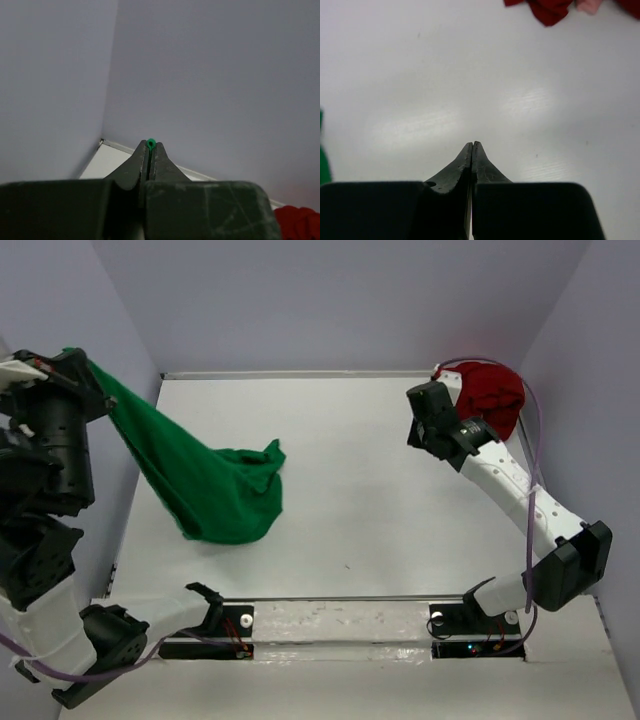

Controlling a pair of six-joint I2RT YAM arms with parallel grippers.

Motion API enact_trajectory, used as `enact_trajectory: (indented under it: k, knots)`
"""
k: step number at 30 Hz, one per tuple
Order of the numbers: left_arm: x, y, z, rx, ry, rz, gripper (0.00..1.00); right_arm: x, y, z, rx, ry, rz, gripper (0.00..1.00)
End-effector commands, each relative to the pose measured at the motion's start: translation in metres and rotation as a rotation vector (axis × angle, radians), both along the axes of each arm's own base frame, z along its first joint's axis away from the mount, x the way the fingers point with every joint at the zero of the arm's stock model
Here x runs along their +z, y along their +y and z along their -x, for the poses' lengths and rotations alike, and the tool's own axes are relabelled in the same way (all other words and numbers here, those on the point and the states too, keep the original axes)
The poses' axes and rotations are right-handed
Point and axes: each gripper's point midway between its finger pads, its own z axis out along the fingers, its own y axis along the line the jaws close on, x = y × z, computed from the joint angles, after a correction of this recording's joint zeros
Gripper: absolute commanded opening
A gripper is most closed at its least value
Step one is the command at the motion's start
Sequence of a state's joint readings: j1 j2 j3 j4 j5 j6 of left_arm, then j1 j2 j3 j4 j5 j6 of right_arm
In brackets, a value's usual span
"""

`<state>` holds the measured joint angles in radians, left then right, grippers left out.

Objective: Fold and stack the t-shirts
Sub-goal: Move the tshirt to the center of the board

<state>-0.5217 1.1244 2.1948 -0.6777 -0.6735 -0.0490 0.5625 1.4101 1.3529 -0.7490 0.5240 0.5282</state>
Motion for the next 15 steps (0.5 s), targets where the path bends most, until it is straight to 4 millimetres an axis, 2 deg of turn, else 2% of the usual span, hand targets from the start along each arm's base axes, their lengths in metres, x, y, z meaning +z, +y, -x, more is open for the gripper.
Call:
enact_trajectory:
  k: [1,2,4,6,7,9,10,11,12,13,15]
  knots:
    - [0.022,0.033,0.021,0.139,-0.049,-0.015,0.0,0.084,-0.02,-0.043,-0.032,-0.199,0.024,0.0]
    - [0.031,0.036,0.026,0.134,-0.079,0.001,0.0,0.089,-0.022,-0.047,-0.022,-0.201,0.04,0.0]
    - [0.038,0.025,0.018,0.093,-0.095,-0.013,0.0,0.107,-0.021,-0.052,-0.01,-0.232,0.023,0.0]
    - [0.048,0.013,0.012,0.045,-0.12,-0.021,0.0,0.11,-0.018,-0.054,0.005,-0.227,0.025,0.0]
    - [0.052,-0.008,-0.006,-0.025,-0.123,-0.035,0.0,0.106,-0.015,-0.054,0.025,-0.211,0.021,0.0]
    - [0.051,-0.039,-0.03,-0.121,-0.114,-0.06,0.0,0.099,-0.014,-0.055,0.029,-0.195,0.028,0.0]
    - [0.038,-0.065,-0.059,-0.178,-0.065,-0.081,0.0,0.094,-0.013,-0.055,0.034,-0.184,0.028,0.0]
    - [0.03,-0.083,-0.075,-0.228,-0.043,-0.082,0.0,0.088,-0.011,-0.055,0.042,-0.169,0.032,0.0]
    - [0.018,-0.114,-0.089,-0.344,-0.012,-0.092,0.0,0.079,-0.012,-0.054,0.038,-0.15,0.037,0.0]
    - [-0.008,-0.147,-0.119,-0.396,0.063,-0.112,0.0,0.075,-0.011,-0.054,0.036,-0.147,0.035,0.0]
    - [-0.04,-0.181,-0.146,-0.435,0.148,-0.143,0.0,0.071,-0.013,-0.051,0.03,-0.141,0.034,0.0]
